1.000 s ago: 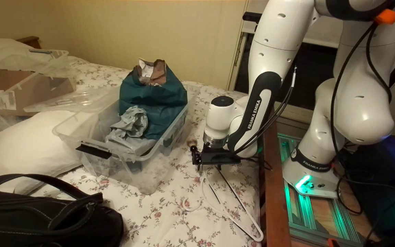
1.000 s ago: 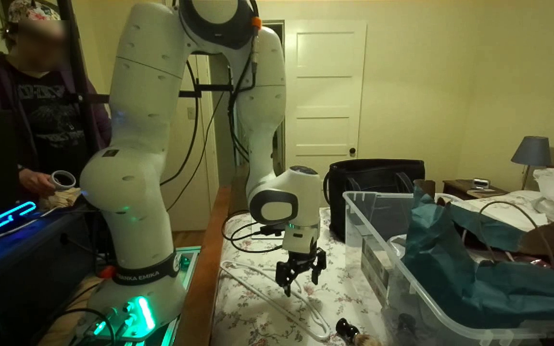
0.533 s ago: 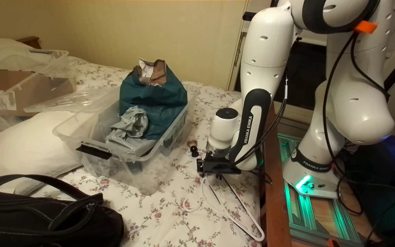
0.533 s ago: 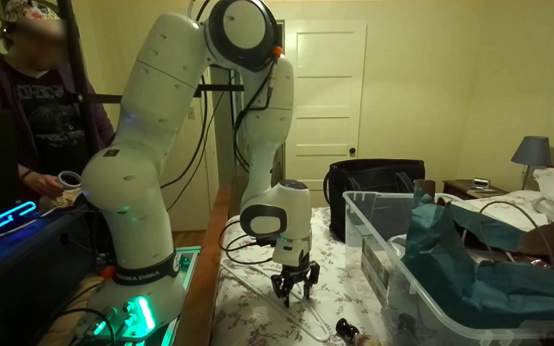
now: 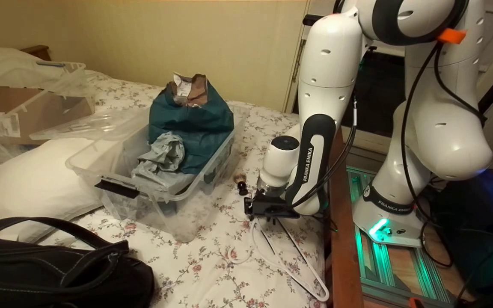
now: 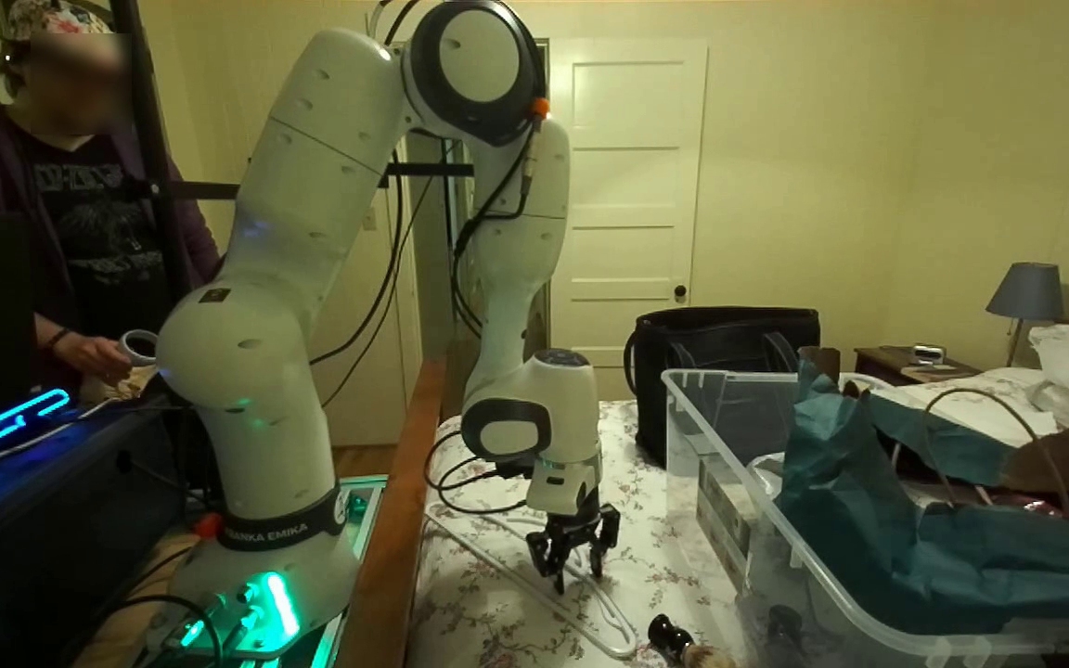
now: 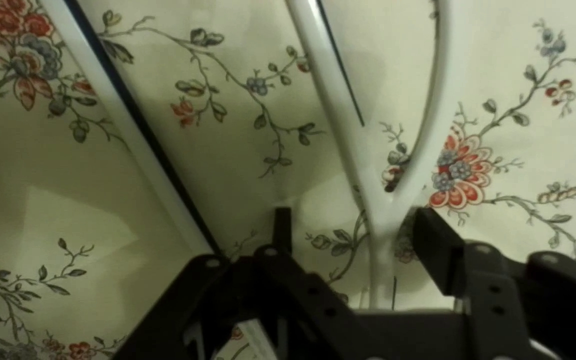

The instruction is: Put the clothing hanger into the plastic container box

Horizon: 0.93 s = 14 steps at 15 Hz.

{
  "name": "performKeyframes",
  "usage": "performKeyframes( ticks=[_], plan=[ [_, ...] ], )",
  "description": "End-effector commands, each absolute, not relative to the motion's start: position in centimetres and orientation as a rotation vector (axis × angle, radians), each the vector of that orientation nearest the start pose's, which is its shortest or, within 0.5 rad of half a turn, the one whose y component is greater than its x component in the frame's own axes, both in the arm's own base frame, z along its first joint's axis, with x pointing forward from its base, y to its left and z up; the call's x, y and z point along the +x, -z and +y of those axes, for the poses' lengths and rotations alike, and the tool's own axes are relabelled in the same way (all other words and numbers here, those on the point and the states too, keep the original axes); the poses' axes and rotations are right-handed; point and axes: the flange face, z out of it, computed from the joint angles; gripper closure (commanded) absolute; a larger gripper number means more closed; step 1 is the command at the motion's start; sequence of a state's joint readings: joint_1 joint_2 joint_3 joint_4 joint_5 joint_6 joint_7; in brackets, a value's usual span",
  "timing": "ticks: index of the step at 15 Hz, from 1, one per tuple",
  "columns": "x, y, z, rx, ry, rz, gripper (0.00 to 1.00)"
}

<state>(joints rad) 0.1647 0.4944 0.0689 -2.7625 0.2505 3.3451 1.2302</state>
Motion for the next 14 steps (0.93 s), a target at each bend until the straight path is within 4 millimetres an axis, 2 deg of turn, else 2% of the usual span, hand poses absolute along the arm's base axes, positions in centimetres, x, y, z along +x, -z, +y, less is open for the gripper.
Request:
performKeyframes(
  ticks=[1,2,3,5,7,10,12,14],
  plan=[
    [35.0,-8.2,6.0,-2.501,0.130,1.808,0.53],
    [34.9,-8.1,6.0,-2.507,0.128,1.806,0.68],
    [34.9,-8.0,6.0,-2.511,0.126,1.805,0.77],
    [35.0,-7.8,5.9,-2.521,0.124,1.801,0.88],
    [35.0,-7.7,5.7,-2.529,0.126,1.797,0.93],
    [35.1,-8.0,5.6,-2.530,0.133,1.791,0.93],
    [35.6,-8.9,5.5,-2.500,0.155,1.800,0.93],
    [36.9,-10.7,5.3,-2.440,0.208,1.816,0.94]
  ],
)
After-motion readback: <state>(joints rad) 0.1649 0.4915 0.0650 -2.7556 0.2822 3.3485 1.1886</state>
